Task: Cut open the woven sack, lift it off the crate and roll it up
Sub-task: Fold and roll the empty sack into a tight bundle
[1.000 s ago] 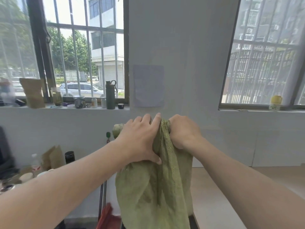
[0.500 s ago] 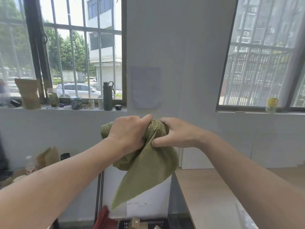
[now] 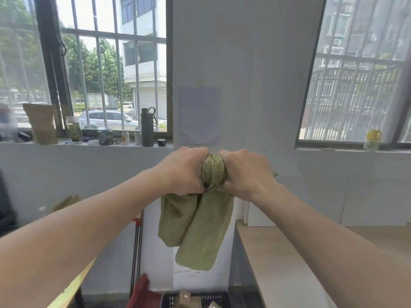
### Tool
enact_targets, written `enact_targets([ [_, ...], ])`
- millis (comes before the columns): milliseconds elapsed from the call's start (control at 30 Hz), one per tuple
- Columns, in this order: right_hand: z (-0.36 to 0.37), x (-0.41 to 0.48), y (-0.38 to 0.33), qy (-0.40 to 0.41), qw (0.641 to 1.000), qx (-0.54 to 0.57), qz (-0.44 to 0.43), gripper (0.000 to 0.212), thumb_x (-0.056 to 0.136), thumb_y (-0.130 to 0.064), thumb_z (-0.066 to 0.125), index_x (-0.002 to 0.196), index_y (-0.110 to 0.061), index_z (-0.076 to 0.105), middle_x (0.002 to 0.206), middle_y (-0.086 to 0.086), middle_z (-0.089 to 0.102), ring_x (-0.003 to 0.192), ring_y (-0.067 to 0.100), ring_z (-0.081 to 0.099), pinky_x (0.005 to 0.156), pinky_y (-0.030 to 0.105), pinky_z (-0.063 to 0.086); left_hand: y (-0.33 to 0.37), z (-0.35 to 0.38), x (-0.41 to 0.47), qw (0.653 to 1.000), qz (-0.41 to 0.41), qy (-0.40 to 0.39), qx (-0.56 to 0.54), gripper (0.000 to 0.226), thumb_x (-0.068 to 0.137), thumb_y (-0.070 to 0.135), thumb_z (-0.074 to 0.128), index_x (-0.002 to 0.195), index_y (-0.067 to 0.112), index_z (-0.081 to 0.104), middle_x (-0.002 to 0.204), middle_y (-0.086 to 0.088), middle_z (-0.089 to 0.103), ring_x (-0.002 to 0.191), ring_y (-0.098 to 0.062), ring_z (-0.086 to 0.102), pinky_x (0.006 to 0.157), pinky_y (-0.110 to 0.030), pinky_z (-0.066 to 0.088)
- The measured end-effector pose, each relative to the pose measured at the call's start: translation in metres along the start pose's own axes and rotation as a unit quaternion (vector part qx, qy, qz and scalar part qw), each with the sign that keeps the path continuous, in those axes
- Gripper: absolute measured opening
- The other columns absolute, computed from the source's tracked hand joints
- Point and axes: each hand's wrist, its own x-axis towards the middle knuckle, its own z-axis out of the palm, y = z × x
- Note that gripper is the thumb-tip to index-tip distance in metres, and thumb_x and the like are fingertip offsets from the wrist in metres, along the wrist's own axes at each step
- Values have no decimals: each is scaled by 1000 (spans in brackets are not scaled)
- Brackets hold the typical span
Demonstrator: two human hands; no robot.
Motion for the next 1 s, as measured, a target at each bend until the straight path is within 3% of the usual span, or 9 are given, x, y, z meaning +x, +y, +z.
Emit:
enact_targets([
  [133,4,5,3,-11,999,-8,31,29,74,-48,70,85,-26,55,76,-6,58,73,31,61,59,33,39,-1,3,-5,994,-10,-70,-78,67,61,31,92,109,19,46,100,-1,62,93,-23,62,80,-47,57],
  [267,9,13,6,-59,994,53,74,22,68,-43,72,74,-26,60,67,-7,63,65,25,63,55,30,43,3,21,-8,995,-6,35,98,100,56,61,91,133,26,38,110,-1,62,101,-28,61,84,-42,53],
  [433,2,21,12,-134,976,147,84,34,57,-41,77,66,-14,57,55,-5,57,53,22,57,50,27,41,8,41,-8,949,-24,210,233,60,74,50,79,114,18,47,96,-5,62,82,-31,63,64,-35,34],
  [567,0,16,15,-201,952,221,63,29,57,-33,77,63,-14,56,54,-3,51,50,20,50,47,31,40,-2,41,-5,959,-12,185,214,38,79,38,70,100,22,43,85,0,64,70,-30,60,57,-32,33],
  [667,4,11,14,-170,969,179,23,36,55,-44,74,76,-21,57,65,-7,61,62,21,61,52,35,48,-5,37,-1,971,-20,138,195,33,76,36,66,95,23,41,77,2,60,68,-31,60,59,-33,40],
  [767,0,8,11,-95,995,17,-38,55,61,-56,74,92,-23,43,89,-6,54,83,22,58,66,37,41,-4,29,3,984,-61,102,129,25,71,31,65,90,25,50,73,4,55,70,-30,57,63,-34,44],
  [867,-1,8,4,-24,991,-108,-81,74,62,-64,77,114,-22,46,110,-1,53,99,25,58,80,41,39,-6,24,11,992,-82,82,54,14,69,30,66,76,25,55,71,3,63,68,-26,63,62,-34,52],
  [933,4,10,2,21,987,-137,-83,83,64,-63,77,128,-18,48,115,0,58,102,26,62,78,40,37,-10,21,17,995,-84,49,-9,20,68,38,70,69,21,59,65,3,66,62,-24,65,60,-35,58],
  [1000,12,13,3,55,985,-144,-78,69,67,-52,77,121,-17,54,108,0,62,94,27,65,71,36,31,-13,20,23,992,-84,0,-93,28,61,40,73,63,15,60,58,4,64,55,-22,61,54,-33,54],
])
